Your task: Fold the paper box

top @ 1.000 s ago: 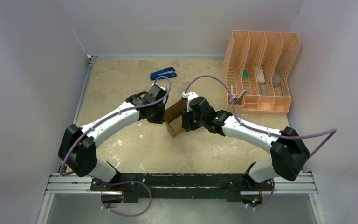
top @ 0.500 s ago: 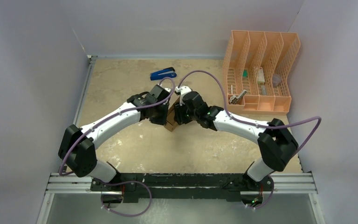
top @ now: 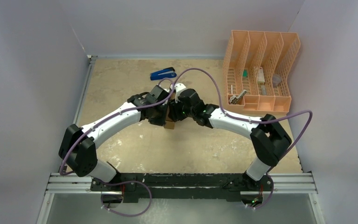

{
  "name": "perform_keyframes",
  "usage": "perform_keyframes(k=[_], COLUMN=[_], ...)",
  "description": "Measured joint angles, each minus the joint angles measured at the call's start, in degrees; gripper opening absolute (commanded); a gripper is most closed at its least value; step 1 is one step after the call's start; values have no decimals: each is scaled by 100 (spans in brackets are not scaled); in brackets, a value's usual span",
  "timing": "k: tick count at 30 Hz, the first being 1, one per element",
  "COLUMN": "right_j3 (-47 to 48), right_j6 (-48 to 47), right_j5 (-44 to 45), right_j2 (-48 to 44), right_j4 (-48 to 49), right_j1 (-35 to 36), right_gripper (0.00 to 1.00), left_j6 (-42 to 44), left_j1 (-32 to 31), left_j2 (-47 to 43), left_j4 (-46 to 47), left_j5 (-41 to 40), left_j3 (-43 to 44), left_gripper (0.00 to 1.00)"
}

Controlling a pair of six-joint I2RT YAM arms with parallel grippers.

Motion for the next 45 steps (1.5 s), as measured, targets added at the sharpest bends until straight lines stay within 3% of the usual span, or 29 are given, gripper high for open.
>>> perform_keyframes(k=[11, 14, 19, 29, 37, 39, 45], right_j3=[-2, -13, 122, 319, 319, 319, 319], right_j6=[-426, -693, -1294, -1932, -1993, -1937, -1777], right_j5=[-334, -527, -826, -1163, -1207, -1233, -1353], right_j2=[-278, -680, -1082, -310, 308, 348, 457], right_j4=[-232, -341, -621, -911, -415, -251, 13], right_j1=[-236, -699, -1545, -1821, -1770, -1749, -1635], right_gripper=[55, 61, 59, 55, 54, 54, 55], left_j6=[-232, -232, -234, -232, -227, -227, -223], left_j1=[295, 295, 295, 295, 295, 295, 295], left_j2=[0, 0, 7, 94, 221, 225, 232], left_j4=[122, 138, 138, 157, 181, 186, 162], left_j5=[-498, -527, -540, -514, -343, -295, -149], left_j3=[-70, -70, -70, -70, 9, 28, 149], left_gripper=[8, 8, 9, 9, 11, 14, 38])
